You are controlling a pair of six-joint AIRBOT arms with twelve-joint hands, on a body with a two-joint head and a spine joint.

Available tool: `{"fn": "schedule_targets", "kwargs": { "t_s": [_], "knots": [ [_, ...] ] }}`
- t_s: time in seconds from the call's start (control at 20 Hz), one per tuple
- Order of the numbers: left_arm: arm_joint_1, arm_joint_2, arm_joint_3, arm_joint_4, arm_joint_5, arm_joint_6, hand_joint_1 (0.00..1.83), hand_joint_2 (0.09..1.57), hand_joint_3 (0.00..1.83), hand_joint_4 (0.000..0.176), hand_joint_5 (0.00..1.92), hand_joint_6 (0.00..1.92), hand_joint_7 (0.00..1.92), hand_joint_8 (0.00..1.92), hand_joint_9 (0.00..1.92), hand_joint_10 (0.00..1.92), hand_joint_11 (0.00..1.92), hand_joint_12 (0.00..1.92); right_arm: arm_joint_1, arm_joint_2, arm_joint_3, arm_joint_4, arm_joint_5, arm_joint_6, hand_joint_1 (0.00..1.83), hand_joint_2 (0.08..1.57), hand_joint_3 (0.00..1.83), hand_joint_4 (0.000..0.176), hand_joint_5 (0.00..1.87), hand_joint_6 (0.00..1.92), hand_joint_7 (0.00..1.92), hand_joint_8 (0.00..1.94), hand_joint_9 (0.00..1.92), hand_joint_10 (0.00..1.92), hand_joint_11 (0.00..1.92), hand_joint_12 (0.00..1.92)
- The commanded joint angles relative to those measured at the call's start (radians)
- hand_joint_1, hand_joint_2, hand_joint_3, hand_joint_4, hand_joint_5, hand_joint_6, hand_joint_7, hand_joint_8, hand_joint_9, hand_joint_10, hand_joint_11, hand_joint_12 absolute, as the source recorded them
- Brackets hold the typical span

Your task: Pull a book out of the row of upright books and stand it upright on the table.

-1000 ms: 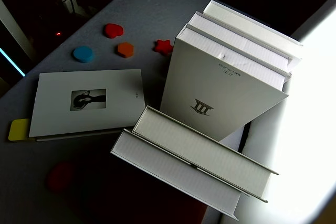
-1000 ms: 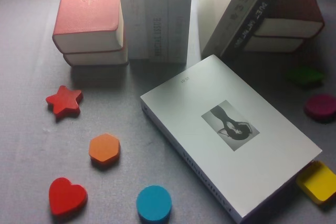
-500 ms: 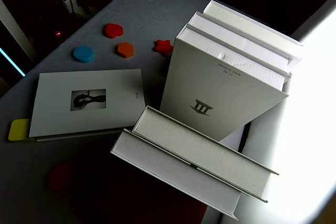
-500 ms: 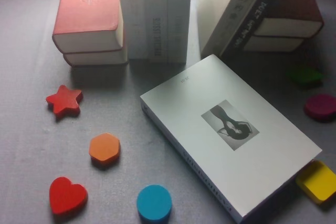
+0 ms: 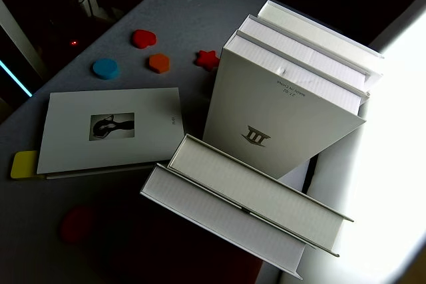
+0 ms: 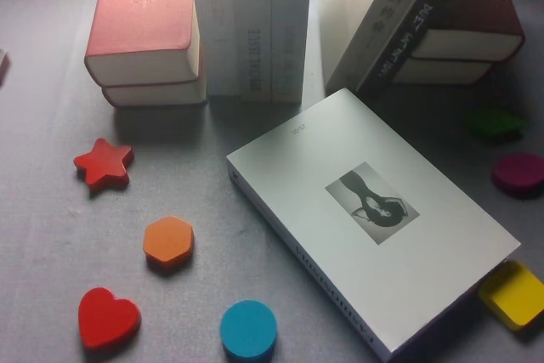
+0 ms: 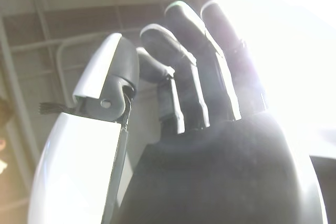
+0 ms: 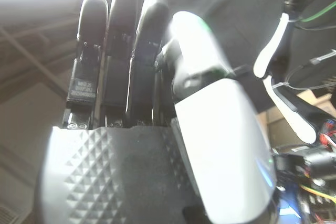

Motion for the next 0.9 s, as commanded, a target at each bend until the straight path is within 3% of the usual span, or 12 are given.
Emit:
{"fn": "schedule_targets", "kwargs": {
  "t_s": [0.0, 0.2, 0.25, 0.3, 0.35, 0.4, 0.45, 0.5, 0.55, 0.6, 0.65, 0.85],
  "knots": [
    [-0.01, -0.002, -0.002, -0.04, -0.087, -0.008, 1.03, 1.36, 0.02, 0.029, 0.5, 1.74, 0.62, 1.6, 0.53, 1.45, 0.31, 1.73, 0.015, -0.01, 0.013, 0.09, 0.076, 0.005, 1.04, 1.35, 0.0, 0.0, 0.5, 1.61, 0.67, 1.53, 0.59, 1.36, 0.54, 1.58],
    [-0.029, -0.015, -0.008, -0.034, -0.087, -0.008, 1.03, 1.36, 0.02, 0.029, 0.5, 1.74, 0.62, 1.6, 0.53, 1.45, 0.31, 1.73, 0.015, -0.047, 0.03, 0.091, 0.124, 0.013, 1.05, 1.4, 0.0, 0.0, 0.39, 1.74, 0.61, 1.66, 0.59, 1.39, 0.52, 1.49],
    [-0.03, -0.018, -0.007, -0.04, -0.087, -0.008, 1.03, 1.36, 0.02, 0.029, 0.5, 1.74, 0.62, 1.6, 0.53, 1.45, 0.31, 1.73, 0.009, -0.051, 0.034, 0.099, 0.135, 0.018, 0.83, 1.44, 0.0, 0.0, 0.41, 1.8, 0.38, 1.01, 0.47, 1.24, 0.46, 1.44],
    [-0.031, -0.021, -0.006, -0.042, -0.087, -0.008, 1.03, 1.36, 0.02, 0.029, 0.5, 1.74, 0.62, 1.6, 0.53, 1.45, 0.31, 1.73, 0.001, -0.056, 0.037, 0.108, 0.142, 0.018, 0.7, 1.4, 0.0, 0.027, 0.26, 0.81, 0.36, 1.0, 0.37, 1.4, 0.34, 1.54],
    [-0.033, -0.03, -0.001, -0.043, -0.087, -0.008, 1.03, 1.36, 0.02, 0.029, 0.5, 1.74, 0.62, 1.6, 0.53, 1.45, 0.31, 1.73, -0.014, -0.066, 0.045, 0.127, 0.153, 0.018, 0.6, 1.37, 0.0, 0.099, 0.28, 0.33, 0.32, 1.14, 0.24, 1.55, 0.14, 1.66],
    [-0.038, -0.038, 0.002, -0.045, -0.087, -0.008, 1.03, 1.36, 0.02, 0.029, 0.5, 1.74, 0.62, 1.6, 0.53, 1.45, 0.31, 1.73, -0.041, -0.08, 0.055, 0.149, 0.18, 0.018, 0.74, 1.33, 0.0, 0.141, 0.39, 0.16, 0.3, 0.94, 0.18, 1.47, 0.05, 1.68],
    [-0.041, -0.044, 0.004, -0.043, -0.087, -0.008, 1.03, 1.36, 0.02, 0.029, 0.5, 1.74, 0.62, 1.6, 0.53, 1.45, 0.31, 1.73, -0.077, -0.102, 0.069, 0.179, 0.218, 0.018, 1.07, 1.42, 0.01, 0.118, 0.41, 0.1, 0.38, 1.68, 0.15, 1.51, 0.04, 1.72],
    [-0.044, -0.049, 0.005, -0.037, -0.087, -0.008, 1.03, 1.36, 0.02, 0.029, 0.5, 1.74, 0.62, 1.6, 0.53, 1.45, 0.31, 1.73, -0.115, -0.121, 0.081, 0.207, 0.258, 0.018, 1.1, 1.33, 0.01, 0.0, 0.54, 1.19, 0.64, 1.57, 0.43, 1.47, 0.33, 1.71],
    [-0.044, -0.054, 0.009, -0.036, -0.087, -0.008, 1.03, 1.36, 0.02, 0.029, 0.5, 1.74, 0.62, 1.6, 0.53, 1.45, 0.31, 1.73, -0.174, -0.146, 0.098, 0.254, 0.32, 0.017, 1.06, 1.36, 0.01, 0.006, 0.49, 1.57, 0.62, 1.6, 0.5, 1.46, 0.45, 1.67],
    [-0.048, -0.058, 0.014, -0.036, -0.087, -0.008, 1.03, 1.36, 0.02, 0.029, 0.5, 1.74, 0.62, 1.6, 0.53, 1.45, 0.31, 1.73, -0.258, -0.175, 0.117, 0.323, 0.403, 0.004, 1.06, 1.35, 0.0, 0.026, 0.55, 1.58, 0.6, 1.62, 0.53, 1.53, 0.55, 1.7],
    [-0.05, -0.062, 0.015, -0.034, -0.087, -0.008, 1.03, 1.36, 0.02, 0.029, 0.5, 1.74, 0.62, 1.6, 0.53, 1.45, 0.31, 1.73, -0.301, -0.194, 0.127, 0.361, 0.45, -0.002, 1.08, 1.33, 0.0, 0.021, 0.62, 1.5, 0.6, 1.64, 0.57, 1.6, 0.62, 1.75],
    [-0.061, -0.075, 0.023, -0.026, -0.087, -0.008, 1.03, 1.37, 0.01, 0.029, 0.5, 1.74, 0.62, 1.6, 0.53, 1.45, 0.31, 1.72, -0.353, -0.247, 0.156, 0.426, 0.549, -0.008, 1.06, 1.37, 0.0, 0.0, 0.59, 1.73, 0.51, 1.6, 0.47, 1.43, 0.47, 1.63]
  ]
}}
